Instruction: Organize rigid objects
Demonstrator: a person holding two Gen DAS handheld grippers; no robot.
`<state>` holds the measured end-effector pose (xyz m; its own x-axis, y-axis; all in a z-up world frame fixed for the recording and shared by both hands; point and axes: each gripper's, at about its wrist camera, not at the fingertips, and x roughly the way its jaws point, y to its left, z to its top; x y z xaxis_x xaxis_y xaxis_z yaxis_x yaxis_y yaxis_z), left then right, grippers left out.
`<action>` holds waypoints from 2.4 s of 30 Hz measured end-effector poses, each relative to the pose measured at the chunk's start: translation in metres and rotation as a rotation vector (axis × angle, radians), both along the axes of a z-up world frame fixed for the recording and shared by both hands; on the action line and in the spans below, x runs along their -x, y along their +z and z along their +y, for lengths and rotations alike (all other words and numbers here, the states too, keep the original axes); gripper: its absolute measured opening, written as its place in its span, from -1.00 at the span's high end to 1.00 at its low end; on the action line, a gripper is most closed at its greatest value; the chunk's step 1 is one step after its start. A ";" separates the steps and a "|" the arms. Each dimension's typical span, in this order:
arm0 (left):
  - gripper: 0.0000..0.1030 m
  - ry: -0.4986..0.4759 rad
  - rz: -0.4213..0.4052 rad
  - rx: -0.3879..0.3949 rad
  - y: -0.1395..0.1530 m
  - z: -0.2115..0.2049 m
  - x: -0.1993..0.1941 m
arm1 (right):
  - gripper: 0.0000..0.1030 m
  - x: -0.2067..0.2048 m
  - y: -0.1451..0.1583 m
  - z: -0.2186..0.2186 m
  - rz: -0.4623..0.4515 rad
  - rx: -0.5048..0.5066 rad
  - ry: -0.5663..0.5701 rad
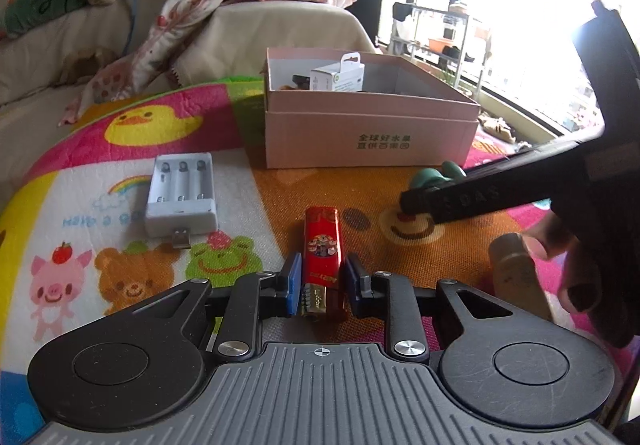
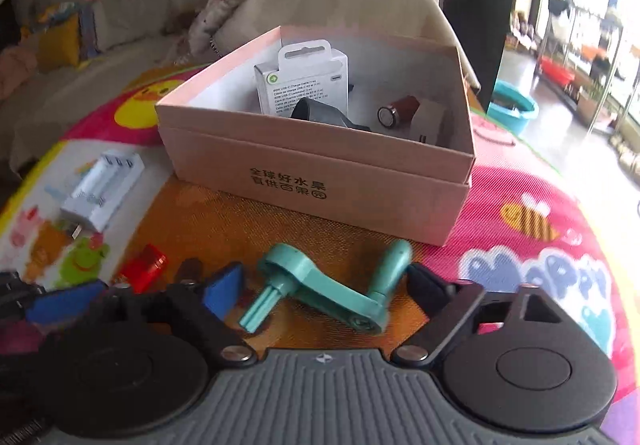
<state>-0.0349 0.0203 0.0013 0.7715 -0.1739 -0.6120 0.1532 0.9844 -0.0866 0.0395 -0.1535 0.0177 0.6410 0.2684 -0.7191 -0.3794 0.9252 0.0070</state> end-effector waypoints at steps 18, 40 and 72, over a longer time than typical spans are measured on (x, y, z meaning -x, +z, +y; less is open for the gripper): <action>0.49 -0.143 -0.193 -0.046 0.053 -0.017 0.011 | -0.39 0.048 0.057 -0.061 -0.150 -0.019 0.047; 0.44 -0.073 -0.217 0.087 0.082 0.025 -0.104 | -0.73 0.019 0.065 -0.054 -0.313 -0.009 0.107; 0.43 0.098 -0.020 -0.041 0.018 0.036 -0.044 | -0.73 0.065 -0.003 -0.071 -0.038 -0.177 -0.010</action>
<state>0.0086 0.0561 0.0192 0.7959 -0.0721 -0.6011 0.0572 0.9974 -0.0438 -0.0258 -0.2249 0.0151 0.6700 0.3822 -0.6364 -0.3738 0.9144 0.1556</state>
